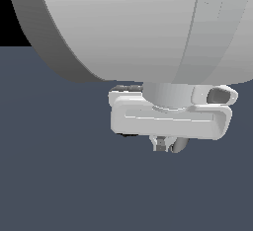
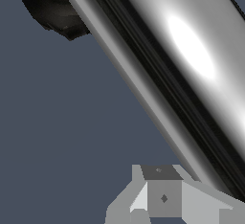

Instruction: Turn on the faucet by rotating a designated handle.

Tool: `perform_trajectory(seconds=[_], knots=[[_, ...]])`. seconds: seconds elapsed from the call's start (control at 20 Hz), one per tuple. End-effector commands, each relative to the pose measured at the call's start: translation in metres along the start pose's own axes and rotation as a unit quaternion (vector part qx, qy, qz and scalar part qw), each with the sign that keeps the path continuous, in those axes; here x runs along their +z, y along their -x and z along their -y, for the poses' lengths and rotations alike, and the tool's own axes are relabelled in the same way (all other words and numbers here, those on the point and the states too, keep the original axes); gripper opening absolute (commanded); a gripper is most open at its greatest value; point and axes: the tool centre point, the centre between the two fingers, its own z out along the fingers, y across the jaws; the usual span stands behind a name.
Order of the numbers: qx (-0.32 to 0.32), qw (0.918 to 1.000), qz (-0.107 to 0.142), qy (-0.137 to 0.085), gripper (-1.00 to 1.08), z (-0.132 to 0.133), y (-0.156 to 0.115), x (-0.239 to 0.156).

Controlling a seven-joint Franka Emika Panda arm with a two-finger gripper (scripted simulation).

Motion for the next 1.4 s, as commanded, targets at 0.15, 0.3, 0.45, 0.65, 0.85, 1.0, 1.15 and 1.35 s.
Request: perform_trajectory(seconds=[0.15,0.3,0.45,0.65,0.85,1.0,1.15,1.35], knots=[[-0.001,1.0,-0.001,0.0,-1.0,-0.008,-0.01,0.0],[0.0,1.0,-0.001,0.0,-1.0,-0.016,-0.018,0.0],[0.0,1.0,-0.001,0.0,-1.0,-0.025,-0.027,0.0],[0.001,1.0,0.0,0.0,-1.0,-0.036,-0.038,0.0],[0.002,1.0,0.0,0.0,-1.0,-0.048,-0.049,0.0],[0.003,1.0,0.0,0.0,-1.0,-0.056,-0.058,0.001],[0.004,1.0,0.0,0.0,-1.0,-0.064,-0.066,0.001],[0.004,1.0,0.0,0.0,-1.0,-0.075,-0.077,0.001]])
